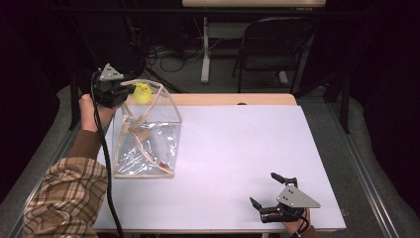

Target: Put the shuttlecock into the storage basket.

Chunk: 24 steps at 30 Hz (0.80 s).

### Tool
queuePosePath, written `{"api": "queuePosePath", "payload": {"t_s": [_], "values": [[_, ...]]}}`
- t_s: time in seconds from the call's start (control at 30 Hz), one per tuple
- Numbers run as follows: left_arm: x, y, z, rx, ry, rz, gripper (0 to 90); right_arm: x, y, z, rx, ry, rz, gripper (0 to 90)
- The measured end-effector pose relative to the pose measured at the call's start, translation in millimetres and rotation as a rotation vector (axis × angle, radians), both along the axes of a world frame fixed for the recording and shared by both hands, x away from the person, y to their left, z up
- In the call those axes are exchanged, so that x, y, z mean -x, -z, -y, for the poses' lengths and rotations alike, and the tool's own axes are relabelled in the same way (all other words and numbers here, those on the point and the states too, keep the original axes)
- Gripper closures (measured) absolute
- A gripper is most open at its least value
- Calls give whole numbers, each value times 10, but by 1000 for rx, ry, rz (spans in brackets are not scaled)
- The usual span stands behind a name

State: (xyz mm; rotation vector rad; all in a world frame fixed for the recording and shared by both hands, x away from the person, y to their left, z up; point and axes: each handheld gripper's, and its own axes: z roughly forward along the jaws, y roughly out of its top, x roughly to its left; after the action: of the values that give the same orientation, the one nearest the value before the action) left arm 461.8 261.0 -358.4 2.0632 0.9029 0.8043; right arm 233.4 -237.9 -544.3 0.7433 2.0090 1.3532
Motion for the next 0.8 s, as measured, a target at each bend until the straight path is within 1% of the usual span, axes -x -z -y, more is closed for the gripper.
{"api": "queuePosePath", "payload": {"t_s": [0.23, 0.6, 0.67, 0.7, 0.8], "values": [[-27, 34, -2, 7, -7, -13, 899, 0, 0, 0, -1, 0, 0, 0], [-66, 95, -13, 6, -14, -30, 899, 0, 0, 0, 0, 0, 0, 0], [-76, 109, -17, 13, -16, -35, 899, 0, 0, 0, 0, 0, 0, 0], [-87, 123, -22, 24, -18, -40, 899, 0, 0, 0, 0, 0, -1, 0], [-97, 134, -25, 26, -22, -45, 899, 0, 0, 0, 0, 0, 0, 0]]}}
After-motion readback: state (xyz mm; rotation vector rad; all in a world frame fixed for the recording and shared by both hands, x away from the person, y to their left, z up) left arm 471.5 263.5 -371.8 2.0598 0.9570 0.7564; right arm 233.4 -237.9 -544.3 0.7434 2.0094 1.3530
